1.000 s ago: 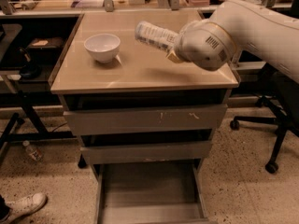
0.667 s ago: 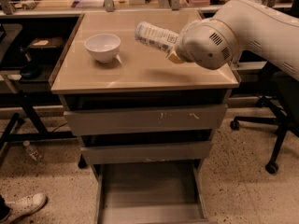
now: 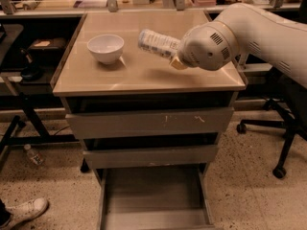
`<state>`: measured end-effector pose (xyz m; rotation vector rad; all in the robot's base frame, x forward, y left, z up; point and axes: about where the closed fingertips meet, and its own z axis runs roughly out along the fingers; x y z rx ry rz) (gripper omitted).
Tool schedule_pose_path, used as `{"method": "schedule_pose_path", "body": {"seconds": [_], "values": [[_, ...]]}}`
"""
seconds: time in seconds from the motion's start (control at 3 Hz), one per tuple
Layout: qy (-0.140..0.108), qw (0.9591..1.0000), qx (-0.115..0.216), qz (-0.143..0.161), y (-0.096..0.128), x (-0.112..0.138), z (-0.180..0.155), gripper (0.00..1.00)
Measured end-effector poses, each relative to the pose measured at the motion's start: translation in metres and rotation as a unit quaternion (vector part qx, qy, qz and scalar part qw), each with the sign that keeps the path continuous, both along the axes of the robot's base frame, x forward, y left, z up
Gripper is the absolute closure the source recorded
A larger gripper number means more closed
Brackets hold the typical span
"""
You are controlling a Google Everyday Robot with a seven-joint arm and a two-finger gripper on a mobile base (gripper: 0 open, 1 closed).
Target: Pick blue plastic bottle from bottom drawer and place on counter
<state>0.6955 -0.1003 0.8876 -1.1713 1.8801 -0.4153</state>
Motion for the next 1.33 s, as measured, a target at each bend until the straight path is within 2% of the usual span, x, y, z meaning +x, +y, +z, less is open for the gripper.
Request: {"method": "schedule_pose_path", "body": {"seconds": [0.33, 0.67, 1.33], "values": [[0.031, 0.9995, -0.007, 0.0, -0.004, 0.009, -0.026, 1.0], [0.044, 0.9989, -0.014, 0.001, -0.007, 0.019, -0.04, 1.0], [0.054, 0.9983, -0.023, -0.002, -0.011, 0.032, -0.056, 1.0]]}}
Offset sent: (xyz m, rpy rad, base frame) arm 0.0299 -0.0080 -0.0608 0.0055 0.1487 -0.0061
